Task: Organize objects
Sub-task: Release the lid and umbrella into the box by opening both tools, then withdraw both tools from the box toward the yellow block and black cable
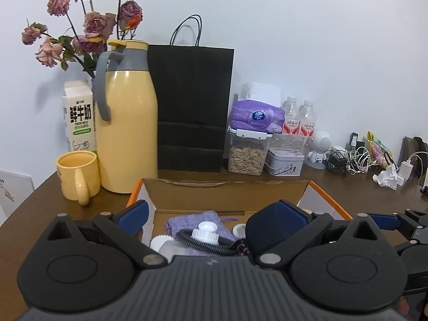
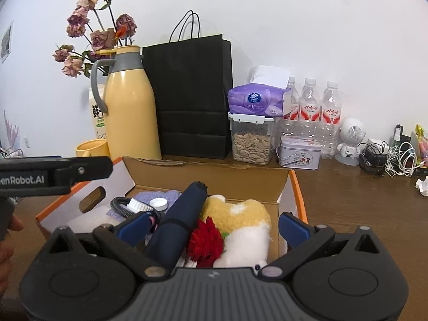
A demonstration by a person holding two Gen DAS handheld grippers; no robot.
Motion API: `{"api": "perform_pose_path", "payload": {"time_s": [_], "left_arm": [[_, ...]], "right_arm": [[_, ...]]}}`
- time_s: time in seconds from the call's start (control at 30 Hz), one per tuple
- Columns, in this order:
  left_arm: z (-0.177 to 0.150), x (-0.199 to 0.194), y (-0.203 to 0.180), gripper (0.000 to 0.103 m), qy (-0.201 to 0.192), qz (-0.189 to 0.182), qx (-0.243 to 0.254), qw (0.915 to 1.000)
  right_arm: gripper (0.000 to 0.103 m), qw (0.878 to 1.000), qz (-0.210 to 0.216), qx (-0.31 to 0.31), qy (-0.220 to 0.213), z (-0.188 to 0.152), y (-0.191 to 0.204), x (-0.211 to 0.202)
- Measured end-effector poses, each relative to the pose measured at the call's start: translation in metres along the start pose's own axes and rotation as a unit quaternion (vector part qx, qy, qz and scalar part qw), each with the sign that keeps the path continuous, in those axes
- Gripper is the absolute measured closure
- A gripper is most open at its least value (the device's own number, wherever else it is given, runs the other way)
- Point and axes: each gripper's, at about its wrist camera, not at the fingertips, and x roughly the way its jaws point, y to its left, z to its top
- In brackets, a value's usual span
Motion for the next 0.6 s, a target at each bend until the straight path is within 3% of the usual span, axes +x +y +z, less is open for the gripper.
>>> {"api": "perform_pose_path", "payload": {"time_s": [0.3,0.6], "left_arm": [[-0.019,-0.028,0.012,0.0,0.012,0.011,0.002,0.9999],[-0.046,-0.043,0.027,0.0,0.042,0.02,-0.003,0.9989]], "right_arm": [[0.0,1.0,0.003,-0.011,0.011,-0.021,0.005,-0.03],[0.0,0.999,0.002,-0.014,0.049,-0.051,0.007,-0.045]]}}
